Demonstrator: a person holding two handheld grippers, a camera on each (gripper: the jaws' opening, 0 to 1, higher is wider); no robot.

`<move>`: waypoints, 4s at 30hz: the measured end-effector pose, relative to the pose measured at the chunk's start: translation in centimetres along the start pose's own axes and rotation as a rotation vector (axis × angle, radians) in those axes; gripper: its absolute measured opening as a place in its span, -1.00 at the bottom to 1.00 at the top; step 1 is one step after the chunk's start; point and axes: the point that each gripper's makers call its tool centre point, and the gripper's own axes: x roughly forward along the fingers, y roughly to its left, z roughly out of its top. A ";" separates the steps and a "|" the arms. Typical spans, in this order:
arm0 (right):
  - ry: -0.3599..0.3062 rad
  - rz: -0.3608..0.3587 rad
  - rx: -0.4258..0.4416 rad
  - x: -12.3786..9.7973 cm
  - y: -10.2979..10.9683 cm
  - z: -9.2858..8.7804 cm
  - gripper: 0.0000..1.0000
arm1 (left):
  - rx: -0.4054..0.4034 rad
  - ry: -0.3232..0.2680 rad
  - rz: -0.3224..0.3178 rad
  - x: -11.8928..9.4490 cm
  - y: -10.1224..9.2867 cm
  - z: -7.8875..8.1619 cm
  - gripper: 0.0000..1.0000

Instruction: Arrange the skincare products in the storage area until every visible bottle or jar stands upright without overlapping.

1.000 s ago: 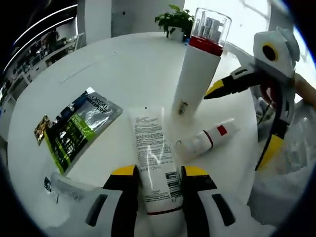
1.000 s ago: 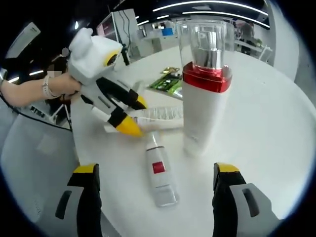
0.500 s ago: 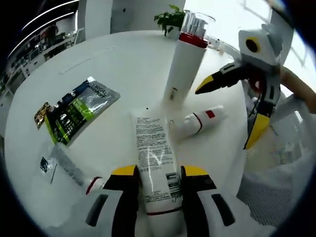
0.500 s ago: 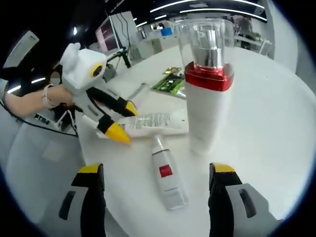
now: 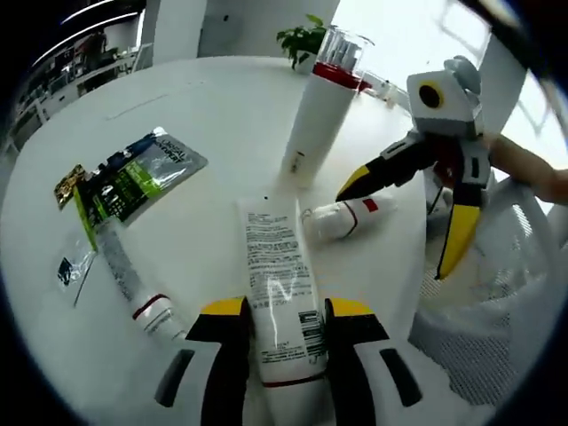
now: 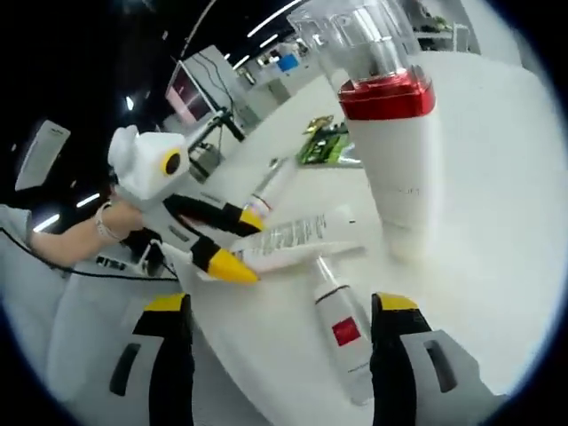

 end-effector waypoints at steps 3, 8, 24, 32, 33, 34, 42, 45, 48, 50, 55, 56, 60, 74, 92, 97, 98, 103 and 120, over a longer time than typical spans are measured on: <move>-0.006 0.003 0.046 0.5 -0.1 0.0 0.63 | -0.031 -0.017 -0.018 -0.1 -0.2 0.1 -0.48; -0.022 0.011 0.072 1.3 0.4 0.5 0.58 | -0.047 -0.032 -0.023 -0.4 -0.1 0.1 -0.48; -0.180 0.024 0.307 4.3 1.8 3.1 0.50 | -0.113 -0.082 -0.047 -1.0 0.5 0.1 -0.49; -0.314 -0.047 0.436 5.0 1.3 4.3 0.36 | -0.140 -0.099 -0.064 -1.1 0.3 0.2 -0.49; -0.326 -0.056 0.457 5.0 1.1 4.3 0.30 | -0.144 -0.102 -0.067 -1.2 0.3 0.2 -0.49; -0.349 -0.051 0.499 5.0 0.9 4.4 0.26 | -0.145 -0.103 -0.067 -1.2 0.4 0.2 -0.49; -0.392 -0.034 0.638 4.4 -0.6 4.2 -0.08 | -0.158 -0.124 -0.086 -1.3 0.1 0.2 -0.49; -0.407 -0.021 0.676 4.2 -0.9 4.3 -0.19 | -0.164 -0.137 -0.094 -1.4 0.1 0.3 -0.49; -0.418 -0.017 0.695 4.1 -1.2 4.4 -0.30 | -0.159 -0.156 -0.101 -1.6 -0.1 0.7 -0.49; -0.424 -0.010 0.711 4.0 -1.3 4.4 -0.37 | -0.153 -0.162 -0.104 -1.7 -0.3 0.9 -0.49; -0.444 0.013 0.727 3.6 -1.6 5.1 -0.46 | -0.109 -0.202 -0.106 -2.1 -0.7 1.6 -0.49; -0.446 0.015 0.728 3.5 -1.6 5.2 -0.49 | -0.095 -0.210 -0.103 -2.1 -0.7 1.8 -0.49; -0.466 0.029 0.736 3.2 -1.7 5.7 -0.61 | -0.064 -0.227 -0.103 -2.5 -1.0 2.1 -0.49; -0.474 0.061 0.564 1.5 0.8 8.5 -0.81 | 0.135 -0.243 -0.035 -3.4 -1.4 2.9 -0.50; -0.562 -0.105 0.164 -0.3 3.6 11.8 -0.88 | 0.237 -0.261 0.067 -3.8 -1.3 5.3 -0.49; -0.585 -0.125 0.112 -0.9 4.0 12.6 -0.88 | 0.255 -0.273 0.098 -4.0 -1.2 6.2 -0.48; -0.590 -0.133 0.098 -1.0 4.2 12.7 -0.88 | 0.257 -0.275 0.105 -4.1 -1.2 6.4 -0.48; -0.583 -0.165 0.012 -1.0 4.8 12.7 -0.88 | 0.298 -0.279 0.151 -4.3 -1.2 7.1 -0.44; -0.588 -0.173 -0.073 -0.9 6.4 12.7 -0.87 | 0.316 -0.338 0.211 -4.5 -1.4 9.1 -0.20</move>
